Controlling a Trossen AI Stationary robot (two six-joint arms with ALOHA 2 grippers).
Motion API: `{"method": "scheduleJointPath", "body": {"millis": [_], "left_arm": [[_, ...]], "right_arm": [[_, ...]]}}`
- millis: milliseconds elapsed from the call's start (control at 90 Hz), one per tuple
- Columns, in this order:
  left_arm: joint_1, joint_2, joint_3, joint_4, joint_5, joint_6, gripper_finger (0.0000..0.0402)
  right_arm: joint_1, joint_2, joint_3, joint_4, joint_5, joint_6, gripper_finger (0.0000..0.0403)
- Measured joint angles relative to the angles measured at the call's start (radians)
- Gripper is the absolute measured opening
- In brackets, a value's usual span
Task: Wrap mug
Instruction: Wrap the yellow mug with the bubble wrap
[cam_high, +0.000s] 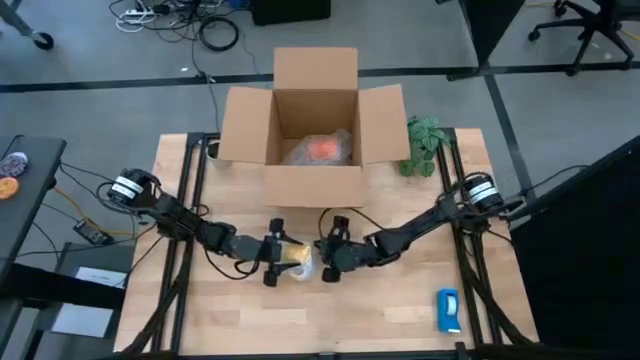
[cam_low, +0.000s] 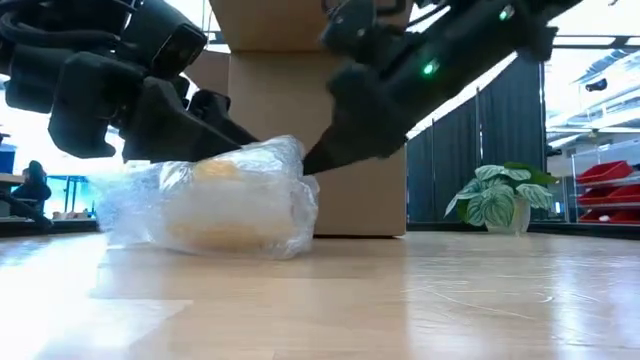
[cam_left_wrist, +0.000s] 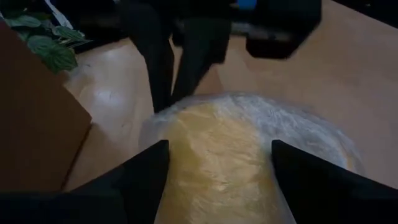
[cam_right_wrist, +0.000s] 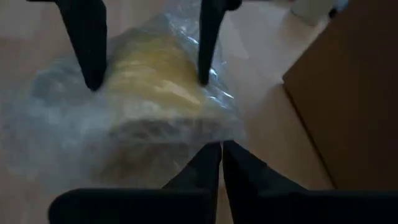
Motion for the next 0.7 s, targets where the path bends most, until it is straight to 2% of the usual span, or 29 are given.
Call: {"method": "scheduleJointPath", "body": {"millis": [200,444,700], "left_arm": [[0.000,0.000,0.002,0.000,0.005,0.007,0.0261],[0.002,0.000,0.002,0.001,0.004,0.005,0.0261],[0.001,0.000,-0.001,0.009,-0.007,0.006,0.0261]], "right_arm": [[0.010,0.014,0.000,0.000,-0.037,0.027,0.0000],[0.045,-0.067,0.003,-0.116,-0.065,0.063,0.0000],[0.049,-0.012,0.003,0.045,-0.045,0.018,0.0000]]}}
